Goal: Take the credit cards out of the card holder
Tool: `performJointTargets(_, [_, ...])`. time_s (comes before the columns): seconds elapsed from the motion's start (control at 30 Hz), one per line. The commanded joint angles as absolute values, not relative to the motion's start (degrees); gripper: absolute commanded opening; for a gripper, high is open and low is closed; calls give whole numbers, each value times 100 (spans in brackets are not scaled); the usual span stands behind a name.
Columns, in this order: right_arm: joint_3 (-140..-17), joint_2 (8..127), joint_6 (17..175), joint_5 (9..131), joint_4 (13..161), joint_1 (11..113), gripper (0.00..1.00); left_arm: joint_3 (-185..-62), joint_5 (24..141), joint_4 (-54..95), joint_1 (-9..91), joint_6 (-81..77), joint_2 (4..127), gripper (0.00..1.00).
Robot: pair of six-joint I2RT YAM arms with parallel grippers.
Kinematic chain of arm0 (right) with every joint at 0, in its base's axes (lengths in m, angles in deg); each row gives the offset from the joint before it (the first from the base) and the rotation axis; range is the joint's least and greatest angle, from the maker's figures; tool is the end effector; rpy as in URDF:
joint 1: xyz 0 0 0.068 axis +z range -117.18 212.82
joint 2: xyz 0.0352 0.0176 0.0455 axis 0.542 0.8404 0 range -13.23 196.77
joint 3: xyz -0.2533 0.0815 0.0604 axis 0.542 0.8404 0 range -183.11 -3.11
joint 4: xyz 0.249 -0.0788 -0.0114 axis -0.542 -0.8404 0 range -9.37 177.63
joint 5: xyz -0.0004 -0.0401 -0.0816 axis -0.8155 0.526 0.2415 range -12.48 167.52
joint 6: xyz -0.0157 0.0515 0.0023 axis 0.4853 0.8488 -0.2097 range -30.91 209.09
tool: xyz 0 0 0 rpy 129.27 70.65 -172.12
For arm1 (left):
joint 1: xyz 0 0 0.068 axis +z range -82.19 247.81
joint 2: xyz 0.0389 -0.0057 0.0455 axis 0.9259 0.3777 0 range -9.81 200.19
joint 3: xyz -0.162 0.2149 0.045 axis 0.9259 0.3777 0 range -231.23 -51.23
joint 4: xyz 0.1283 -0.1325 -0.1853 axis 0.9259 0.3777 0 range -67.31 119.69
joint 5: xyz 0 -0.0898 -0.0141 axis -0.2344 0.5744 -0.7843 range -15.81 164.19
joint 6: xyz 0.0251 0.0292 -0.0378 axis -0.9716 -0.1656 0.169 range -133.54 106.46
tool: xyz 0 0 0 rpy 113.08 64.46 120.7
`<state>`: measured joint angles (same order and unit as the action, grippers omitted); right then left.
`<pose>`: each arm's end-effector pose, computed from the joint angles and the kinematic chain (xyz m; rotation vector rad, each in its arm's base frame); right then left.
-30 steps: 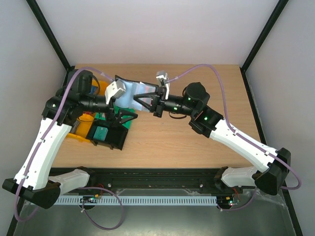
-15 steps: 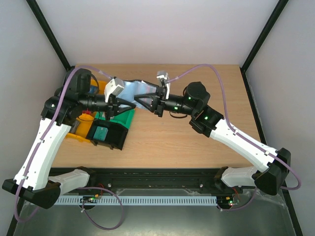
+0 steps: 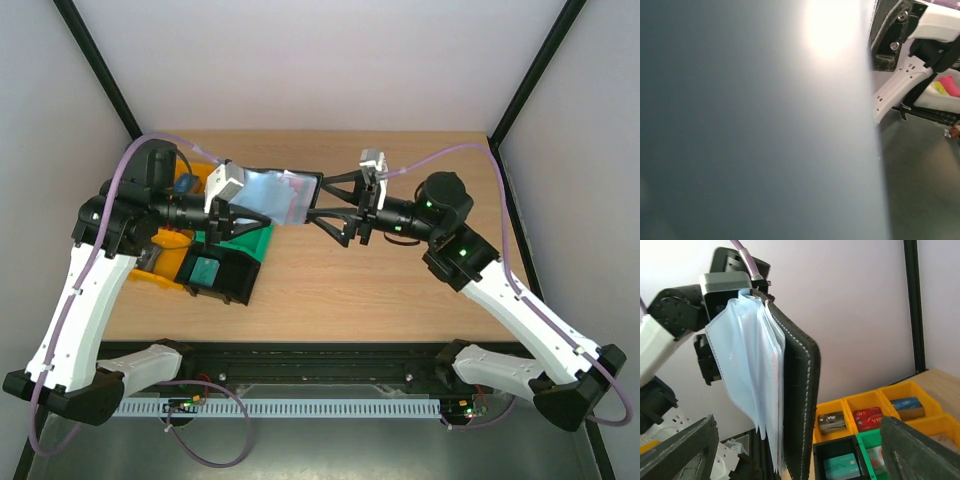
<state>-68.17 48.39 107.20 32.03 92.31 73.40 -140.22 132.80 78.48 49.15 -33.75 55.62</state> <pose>0.1609 0.1711 0.4343 -0.9847 1.3057 1.3698 0.1694 -0.0894 0.4572 1.1916 1.6023 -1.0565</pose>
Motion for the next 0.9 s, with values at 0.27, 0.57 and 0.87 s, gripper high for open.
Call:
performJointTargets(0.27, [-6967, 4902, 10347, 2906, 8899, 7342, 39, -14392, 14037, 8548, 4959, -4205, 5575, 2])
performJointTargets(0.57, [-6888, 5230, 11360, 2108, 9871, 7350, 35, -14108, 13952, 8384, 4961, -4136, 5580, 2])
performJointTargets(0.87, [-6685, 5075, 11620, 2348, 10396, 7425, 22, -13930, 13898, 8263, 4961, -4066, 5536, 2])
